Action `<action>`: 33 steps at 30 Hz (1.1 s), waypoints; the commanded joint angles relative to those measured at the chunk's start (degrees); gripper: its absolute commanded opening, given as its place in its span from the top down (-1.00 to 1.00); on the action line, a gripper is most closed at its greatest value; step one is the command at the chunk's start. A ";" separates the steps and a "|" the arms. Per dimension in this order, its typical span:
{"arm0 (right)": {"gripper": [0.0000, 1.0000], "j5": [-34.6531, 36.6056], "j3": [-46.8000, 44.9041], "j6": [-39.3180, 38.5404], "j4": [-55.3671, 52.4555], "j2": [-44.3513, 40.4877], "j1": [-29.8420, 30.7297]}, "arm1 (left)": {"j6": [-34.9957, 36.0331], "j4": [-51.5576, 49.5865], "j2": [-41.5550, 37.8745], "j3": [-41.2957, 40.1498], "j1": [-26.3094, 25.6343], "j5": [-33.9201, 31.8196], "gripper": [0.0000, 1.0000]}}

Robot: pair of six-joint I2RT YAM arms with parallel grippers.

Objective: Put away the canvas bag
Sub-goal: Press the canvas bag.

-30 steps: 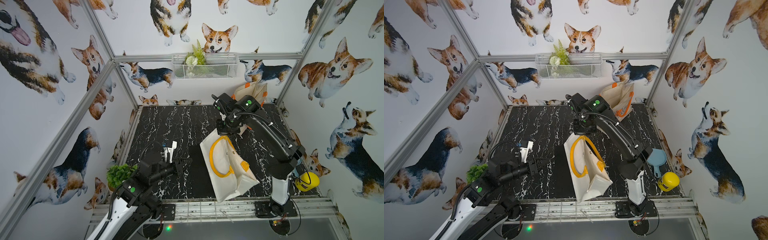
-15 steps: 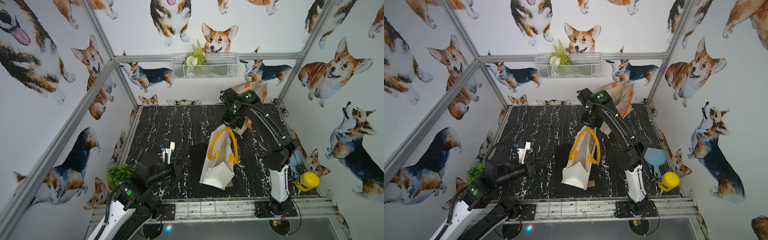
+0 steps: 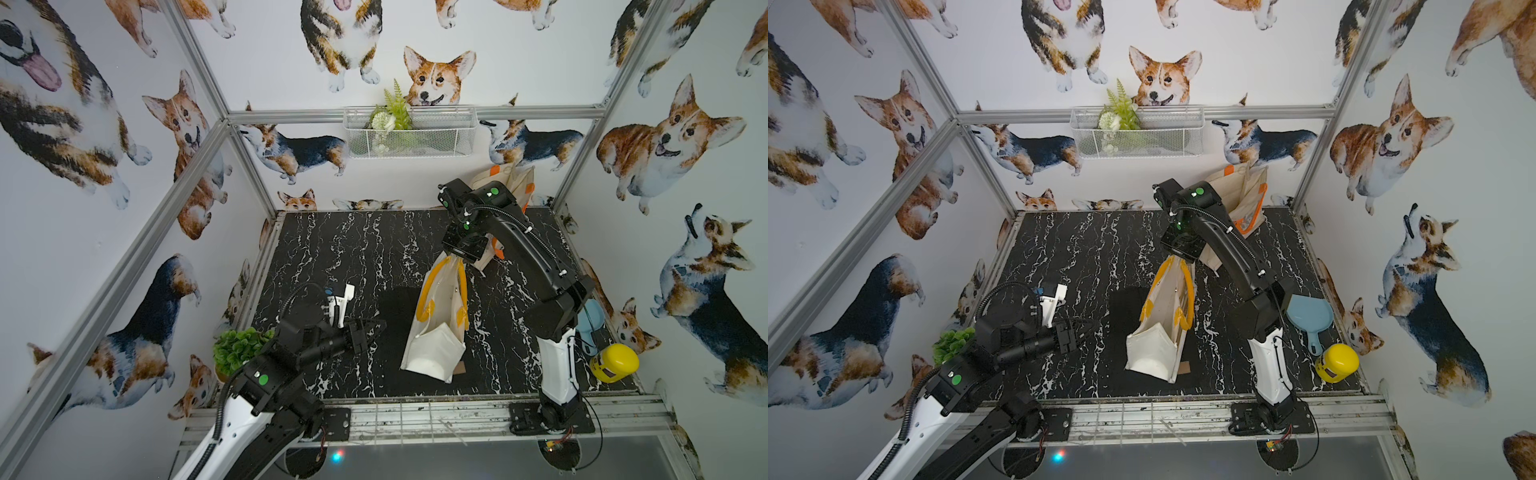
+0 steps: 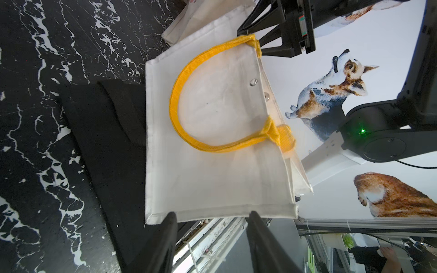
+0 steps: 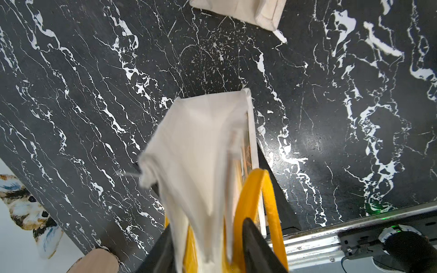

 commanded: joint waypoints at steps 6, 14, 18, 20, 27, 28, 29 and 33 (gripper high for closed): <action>-0.22 0.95 -3.94 -11.58 -4.41 -6.46 -0.08 | 2.21 4.10 1.84 0.32 -0.35 2.27 -0.13; -0.15 -4.46 -28.83 -24.62 10.59 -30.68 -0.06 | 2.03 15.17 9.35 0.33 -7.94 -0.44 -0.03; 0.07 -14.40 -47.07 -24.01 20.01 -45.70 -0.08 | 4.23 16.18 13.71 1.60 -14.78 -6.25 -0.03; 0.38 -19.05 -55.61 -22.84 22.18 -50.74 1.56 | 4.79 16.48 15.52 1.95 -17.25 -7.92 -0.03; 0.58 -17.83 -72.31 -14.22 34.90 -58.26 15.82 | 3.87 22.56 15.18 -0.65 -22.85 -11.15 -0.03; 0.58 -17.94 -73.02 -13.74 36.36 -58.05 16.29 | 3.57 23.59 15.01 -0.95 -23.14 -10.88 -0.03; 0.58 -18.36 -73.43 -13.49 38.00 -57.64 16.60 | 3.14 24.82 15.20 -1.32 -23.54 -10.52 -0.03; 0.59 -19.39 -72.15 -13.68 40.95 -54.79 16.88 | 2.96 27.26 17.68 -0.79 -26.32 -10.67 -0.03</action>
